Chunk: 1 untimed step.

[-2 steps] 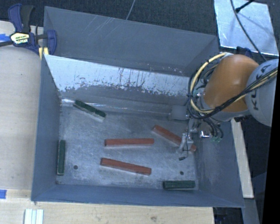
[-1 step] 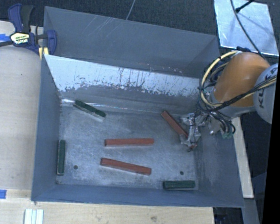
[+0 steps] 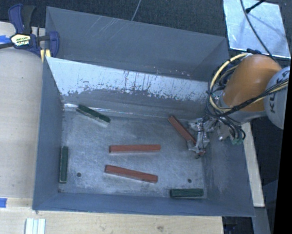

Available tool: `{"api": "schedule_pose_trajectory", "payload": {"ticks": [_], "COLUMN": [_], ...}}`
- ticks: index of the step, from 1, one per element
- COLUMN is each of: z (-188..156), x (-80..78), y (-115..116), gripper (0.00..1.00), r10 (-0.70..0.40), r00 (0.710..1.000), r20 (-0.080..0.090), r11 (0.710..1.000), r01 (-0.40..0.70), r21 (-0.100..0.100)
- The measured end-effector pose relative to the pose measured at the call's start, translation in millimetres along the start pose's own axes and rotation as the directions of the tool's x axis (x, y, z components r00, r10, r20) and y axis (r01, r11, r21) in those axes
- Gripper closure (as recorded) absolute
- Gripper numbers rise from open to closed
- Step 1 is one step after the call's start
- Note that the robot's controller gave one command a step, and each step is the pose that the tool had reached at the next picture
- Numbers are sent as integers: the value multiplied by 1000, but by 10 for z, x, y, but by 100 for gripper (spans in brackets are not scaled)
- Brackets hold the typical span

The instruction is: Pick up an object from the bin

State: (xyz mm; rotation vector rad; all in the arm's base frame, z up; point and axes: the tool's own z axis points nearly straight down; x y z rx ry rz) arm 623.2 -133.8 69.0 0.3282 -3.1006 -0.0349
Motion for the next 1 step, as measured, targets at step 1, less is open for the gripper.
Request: {"api": "schedule_pose_trajectory", "payload": {"ticks": [1], "z": [-1523], "x": [203], "y": [7], "gripper": [100], "r10": [13], "r00": [1000], "r20": [27], "r11": [1000], "r01": [-13], "r21": [27]}}
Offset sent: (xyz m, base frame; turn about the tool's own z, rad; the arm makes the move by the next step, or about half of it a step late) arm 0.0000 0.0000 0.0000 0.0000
